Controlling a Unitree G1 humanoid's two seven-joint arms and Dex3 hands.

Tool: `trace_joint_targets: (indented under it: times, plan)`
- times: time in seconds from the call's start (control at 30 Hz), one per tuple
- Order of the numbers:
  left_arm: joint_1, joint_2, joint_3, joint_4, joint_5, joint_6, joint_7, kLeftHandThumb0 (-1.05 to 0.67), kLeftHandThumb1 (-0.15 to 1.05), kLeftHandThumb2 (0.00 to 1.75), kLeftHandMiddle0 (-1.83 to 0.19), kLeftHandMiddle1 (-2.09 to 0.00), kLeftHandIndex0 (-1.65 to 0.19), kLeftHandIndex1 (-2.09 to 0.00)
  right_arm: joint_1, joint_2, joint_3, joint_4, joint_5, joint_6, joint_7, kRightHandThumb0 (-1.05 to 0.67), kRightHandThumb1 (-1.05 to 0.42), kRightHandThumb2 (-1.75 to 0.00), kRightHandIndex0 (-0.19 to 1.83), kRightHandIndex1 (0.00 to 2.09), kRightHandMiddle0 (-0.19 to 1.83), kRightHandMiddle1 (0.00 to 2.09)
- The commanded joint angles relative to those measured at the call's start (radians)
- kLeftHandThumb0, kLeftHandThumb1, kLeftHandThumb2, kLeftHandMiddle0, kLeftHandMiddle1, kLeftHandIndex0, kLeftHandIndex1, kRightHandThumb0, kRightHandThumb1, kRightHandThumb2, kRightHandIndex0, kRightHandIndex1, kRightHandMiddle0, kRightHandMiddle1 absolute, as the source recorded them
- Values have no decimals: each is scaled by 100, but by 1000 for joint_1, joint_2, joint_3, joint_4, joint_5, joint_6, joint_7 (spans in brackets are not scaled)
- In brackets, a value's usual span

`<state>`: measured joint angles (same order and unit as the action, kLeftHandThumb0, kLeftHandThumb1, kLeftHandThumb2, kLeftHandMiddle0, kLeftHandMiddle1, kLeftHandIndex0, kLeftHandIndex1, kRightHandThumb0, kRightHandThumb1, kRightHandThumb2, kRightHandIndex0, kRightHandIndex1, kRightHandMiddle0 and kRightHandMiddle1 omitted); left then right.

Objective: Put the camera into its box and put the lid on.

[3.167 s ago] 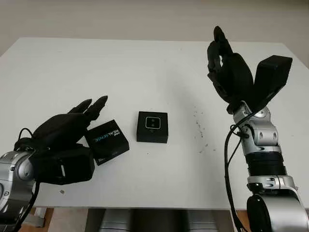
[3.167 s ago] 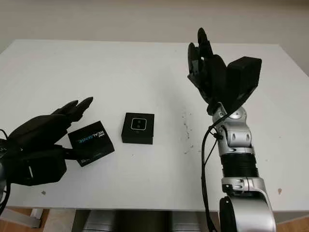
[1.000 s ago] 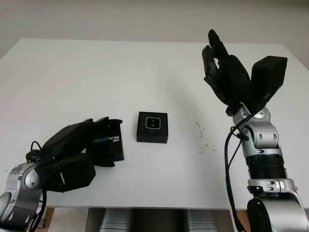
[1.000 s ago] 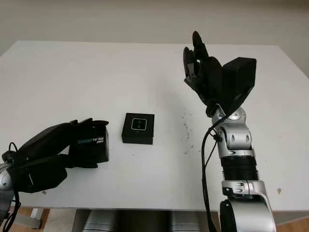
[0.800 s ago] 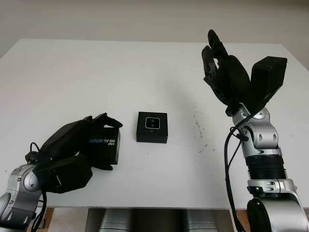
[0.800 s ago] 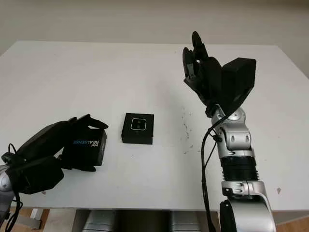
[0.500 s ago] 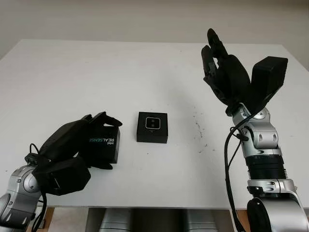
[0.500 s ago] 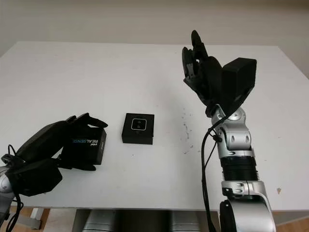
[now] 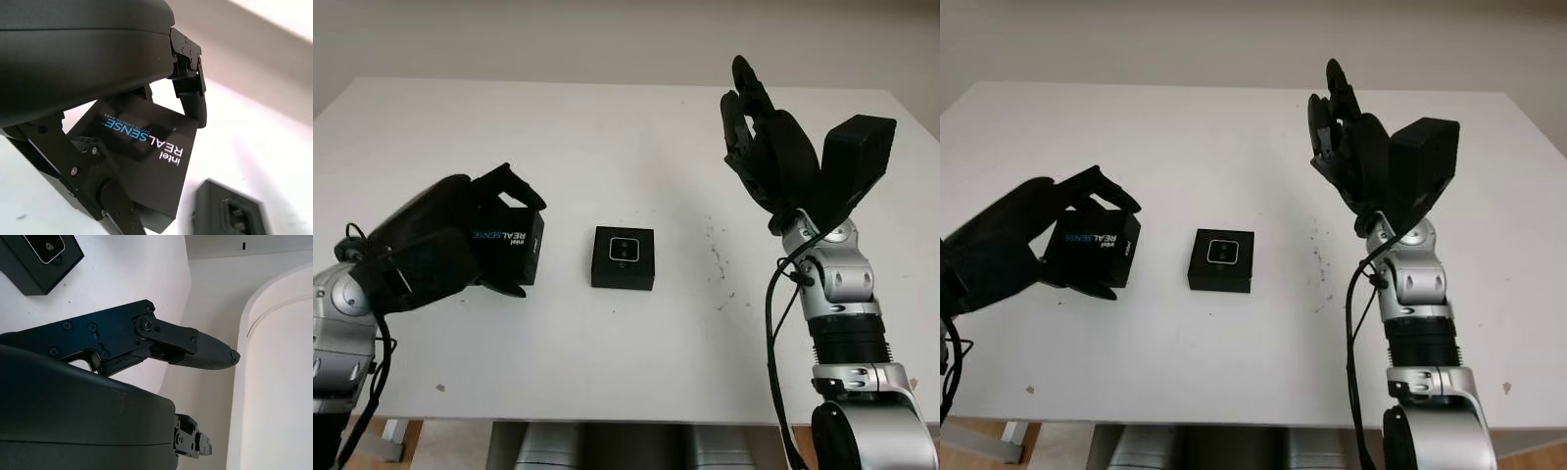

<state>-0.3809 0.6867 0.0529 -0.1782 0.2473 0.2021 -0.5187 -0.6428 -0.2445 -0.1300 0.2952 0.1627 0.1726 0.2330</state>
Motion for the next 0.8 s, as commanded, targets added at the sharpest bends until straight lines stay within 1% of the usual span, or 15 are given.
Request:
trace_joint_targets:
  times: [0.0,0.1,0.23,0.3,0.37,0.47,0.6,0.77]
  plan:
    - [-71,-7,-23,23,-29,26,-34,-17,93,5,-54,-157,-38,-138,-5,10,9,13,-3,-22,7,-71,-105,-68,-18,5,-17,4]
    - [-130,-14,-51,37,-52,66,-68,-18,92,5,-55,-156,-38,-137,-3,12,23,32,-12,-44,20,-73,-105,-66,-19,4,-18,4]
    - [-204,-42,-83,61,-83,128,-95,-17,92,5,-54,-150,-41,-139,4,20,34,35,-19,-44,26,-75,-105,-70,-19,0,-19,0]
    - [-244,-56,-108,70,-83,174,-103,-19,92,5,-54,-149,-42,-141,7,23,36,37,-22,-46,24,-75,-105,-71,-19,0,-19,0]
    - [-271,-69,-129,83,-79,195,-103,-20,91,5,-54,-148,-41,-142,9,22,39,37,-23,-50,27,-74,-105,-71,-19,0,-19,0]
    - [-291,-86,-160,106,-61,171,-89,-23,90,5,-56,-153,-42,-147,12,19,41,32,-24,-48,33,-74,-105,-71,-19,0,-19,0]
    - [-305,-115,-195,125,-39,183,-74,-24,91,6,-53,-161,-38,-155,12,20,41,30,-28,-53,30,-74,-105,-71,-19,0,-19,0]
    - [-298,-161,-244,147,10,175,-23,-17,90,5,-54,-155,-37,-154,13,26,40,33,-33,-63,21,-74,-105,-71,-19,0,-19,0]
